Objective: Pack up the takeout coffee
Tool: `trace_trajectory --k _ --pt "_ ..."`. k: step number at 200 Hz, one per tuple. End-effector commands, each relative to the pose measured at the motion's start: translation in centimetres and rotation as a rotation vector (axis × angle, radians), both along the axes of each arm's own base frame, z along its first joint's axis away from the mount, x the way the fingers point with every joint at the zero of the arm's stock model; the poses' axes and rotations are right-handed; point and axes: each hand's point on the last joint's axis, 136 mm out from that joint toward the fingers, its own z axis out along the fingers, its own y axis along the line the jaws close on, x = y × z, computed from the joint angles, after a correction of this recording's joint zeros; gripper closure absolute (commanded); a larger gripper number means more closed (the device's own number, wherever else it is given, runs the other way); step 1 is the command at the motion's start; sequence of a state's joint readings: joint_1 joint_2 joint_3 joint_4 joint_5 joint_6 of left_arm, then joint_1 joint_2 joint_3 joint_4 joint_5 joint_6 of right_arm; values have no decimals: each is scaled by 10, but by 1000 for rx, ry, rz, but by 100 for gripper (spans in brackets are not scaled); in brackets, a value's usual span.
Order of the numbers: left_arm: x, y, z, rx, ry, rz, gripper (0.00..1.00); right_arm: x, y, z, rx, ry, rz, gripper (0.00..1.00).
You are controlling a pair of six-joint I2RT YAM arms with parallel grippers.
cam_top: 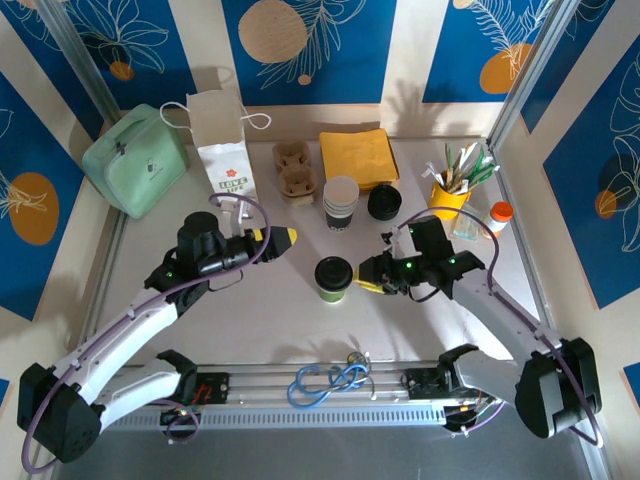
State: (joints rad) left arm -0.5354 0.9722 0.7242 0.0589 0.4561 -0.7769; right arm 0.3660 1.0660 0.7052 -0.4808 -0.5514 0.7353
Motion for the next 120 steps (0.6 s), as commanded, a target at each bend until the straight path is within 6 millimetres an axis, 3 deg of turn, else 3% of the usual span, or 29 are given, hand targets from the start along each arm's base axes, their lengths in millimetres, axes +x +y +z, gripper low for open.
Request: trace_trajectory --k 1,29,120 --pt "-4 -6 -2 6 5 -37 20 -3 -4 11 -18 -30 -8 65" --pt "-4 -8 -1 -2 5 -45 20 3 3 17 8 -61 -9 64" --pt "-5 -10 0 -3 -1 -52 20 23 17 9 -2 -58 -13 64"
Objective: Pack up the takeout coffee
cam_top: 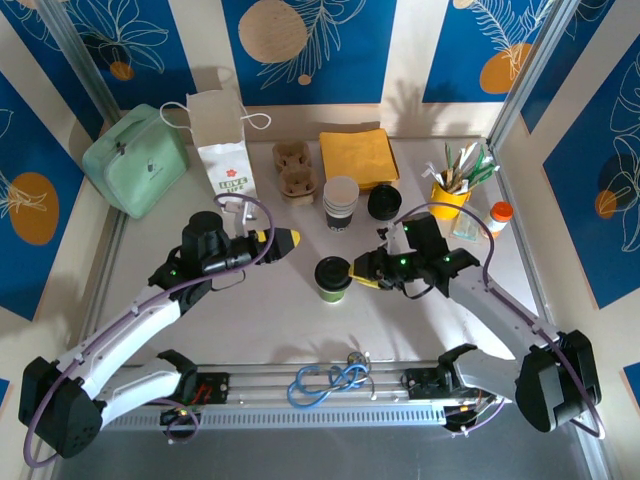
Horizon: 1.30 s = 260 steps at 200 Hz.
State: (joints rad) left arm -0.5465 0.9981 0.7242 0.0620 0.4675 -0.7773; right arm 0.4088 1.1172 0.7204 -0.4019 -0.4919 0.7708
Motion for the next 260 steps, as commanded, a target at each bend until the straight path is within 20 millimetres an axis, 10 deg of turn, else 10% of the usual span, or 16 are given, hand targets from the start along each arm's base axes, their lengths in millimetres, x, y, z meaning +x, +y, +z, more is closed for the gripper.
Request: trace_trajectory --k 1,223,260 --pt "-5 -5 8 -12 -24 -30 20 9 7 12 19 -29 2 64" --pt "-5 0 1 33 -7 -14 20 18 7 27 -35 -116 2 63" --pt "-5 -4 -8 72 6 -16 20 17 -6 36 -76 -213 -22 51"
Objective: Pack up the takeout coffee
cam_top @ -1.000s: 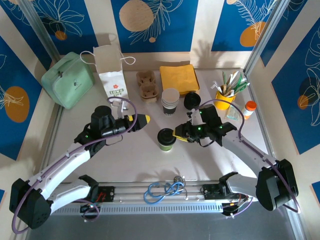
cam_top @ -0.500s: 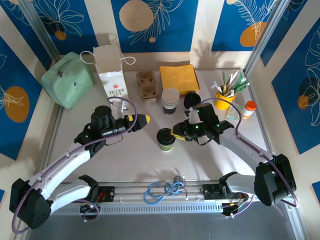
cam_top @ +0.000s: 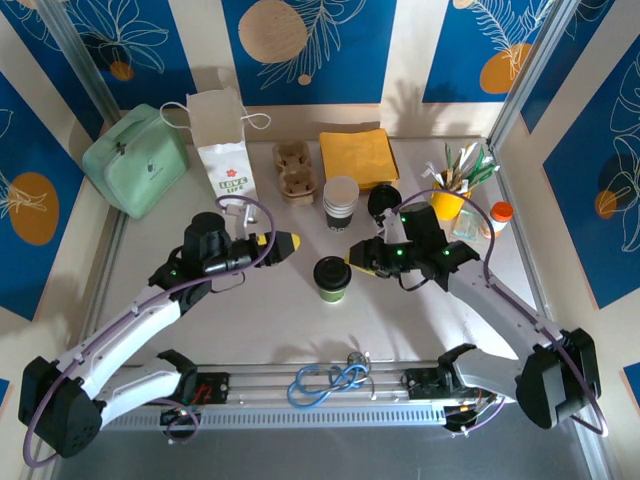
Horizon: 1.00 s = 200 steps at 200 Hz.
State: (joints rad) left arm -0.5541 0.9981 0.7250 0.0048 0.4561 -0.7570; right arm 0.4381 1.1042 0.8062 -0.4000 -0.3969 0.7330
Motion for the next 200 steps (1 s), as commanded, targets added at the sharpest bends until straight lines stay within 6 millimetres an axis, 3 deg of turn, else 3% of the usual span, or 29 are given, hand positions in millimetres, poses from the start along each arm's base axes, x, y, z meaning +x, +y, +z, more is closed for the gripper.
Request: trace_trajectory --k 1,56,132,200 --pt "-2 -5 4 31 -23 -15 20 -2 -11 7 -47 -64 -13 50" --pt "1 -24 -25 134 21 -52 20 -2 -26 -11 -72 -20 -100 30" --pt "1 -53 -64 182 111 -127 23 -2 -9 -42 -106 113 -39 30" --pt "-5 -66 -85 160 184 -197 25 -3 -2 -50 -101 129 -13 30"
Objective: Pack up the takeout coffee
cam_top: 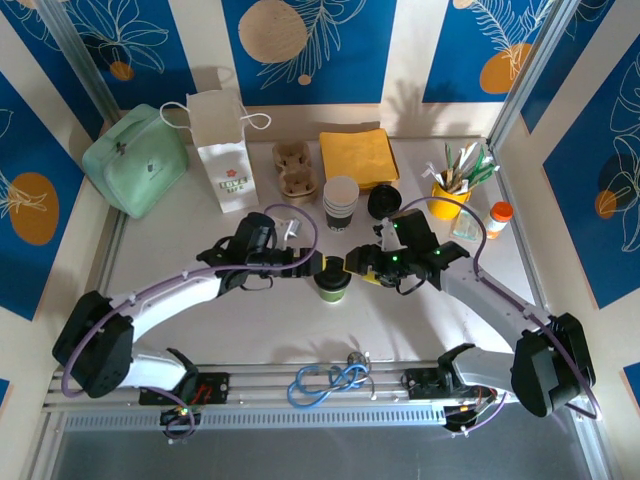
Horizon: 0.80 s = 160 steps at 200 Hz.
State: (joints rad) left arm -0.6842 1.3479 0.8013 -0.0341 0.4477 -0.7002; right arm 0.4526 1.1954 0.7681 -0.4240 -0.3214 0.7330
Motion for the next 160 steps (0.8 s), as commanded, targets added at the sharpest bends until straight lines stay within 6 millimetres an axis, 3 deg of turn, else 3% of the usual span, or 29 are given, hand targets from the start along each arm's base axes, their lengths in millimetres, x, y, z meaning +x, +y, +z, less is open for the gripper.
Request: trace_trajectory --k 1,160 --pt "-3 -12 9 -52 -12 -49 25 -3 5 -1 18 17 20 30" --pt "-8 -10 -14 -6 39 -63 44 -2 7 -8 4 32 24 32"
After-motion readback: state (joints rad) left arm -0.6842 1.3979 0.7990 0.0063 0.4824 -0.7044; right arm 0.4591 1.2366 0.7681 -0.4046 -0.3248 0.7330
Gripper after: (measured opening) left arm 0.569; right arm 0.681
